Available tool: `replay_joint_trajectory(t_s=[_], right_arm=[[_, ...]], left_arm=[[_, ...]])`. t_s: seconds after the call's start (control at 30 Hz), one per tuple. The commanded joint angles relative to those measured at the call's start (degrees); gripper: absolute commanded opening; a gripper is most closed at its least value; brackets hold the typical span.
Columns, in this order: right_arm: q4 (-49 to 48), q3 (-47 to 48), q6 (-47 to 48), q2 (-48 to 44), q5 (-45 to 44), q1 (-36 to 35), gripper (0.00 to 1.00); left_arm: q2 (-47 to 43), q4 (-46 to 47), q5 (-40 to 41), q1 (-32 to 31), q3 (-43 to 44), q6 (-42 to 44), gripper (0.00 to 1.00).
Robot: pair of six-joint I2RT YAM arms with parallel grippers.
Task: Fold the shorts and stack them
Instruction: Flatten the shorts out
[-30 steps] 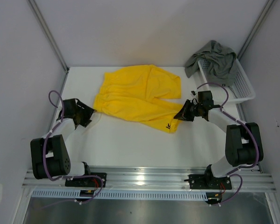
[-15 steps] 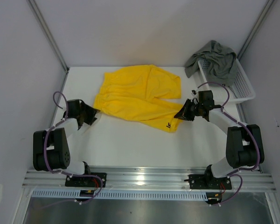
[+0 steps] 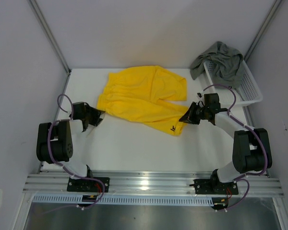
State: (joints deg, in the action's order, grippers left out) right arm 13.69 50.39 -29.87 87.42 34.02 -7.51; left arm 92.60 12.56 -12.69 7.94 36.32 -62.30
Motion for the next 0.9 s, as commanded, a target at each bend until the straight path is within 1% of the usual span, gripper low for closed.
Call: replay_joint_trajectory(t_s=[0.0, 0.1, 0.37, 0.53, 0.87], right_arm=[[-1.8, -0.6, 0.2, -2.0, 0.3, -0.3, 0.00], [-2.1, -0.8, 0.1, -1.8, 0.3, -0.4, 0.00], [-2.4, -0.7, 0.0, -1.6, 0.4, -0.6, 0.00], [-2.4, -0.8, 0.1, -1.7, 0.4, -0.7, 0.00], [-2.4, -0.7, 0.1, -1.7, 0.4, -0.6, 0.00]], left_arm=[[1.2, 5.4, 0.8, -0.4, -0.9, -1.8, 0.53], [-0.2, 8.3, 0.0, -0.4, -3.7, -2.3, 0.53], [-2.9, 13.6, -1.4, -0.5, -6.4, -2.6, 0.53], [-4.5, 13.0, 0.8, -0.5, -6.0, -2.6, 0.53], [-2.9, 10.4, 2.3, -0.5, -3.3, -1.3, 0.53]])
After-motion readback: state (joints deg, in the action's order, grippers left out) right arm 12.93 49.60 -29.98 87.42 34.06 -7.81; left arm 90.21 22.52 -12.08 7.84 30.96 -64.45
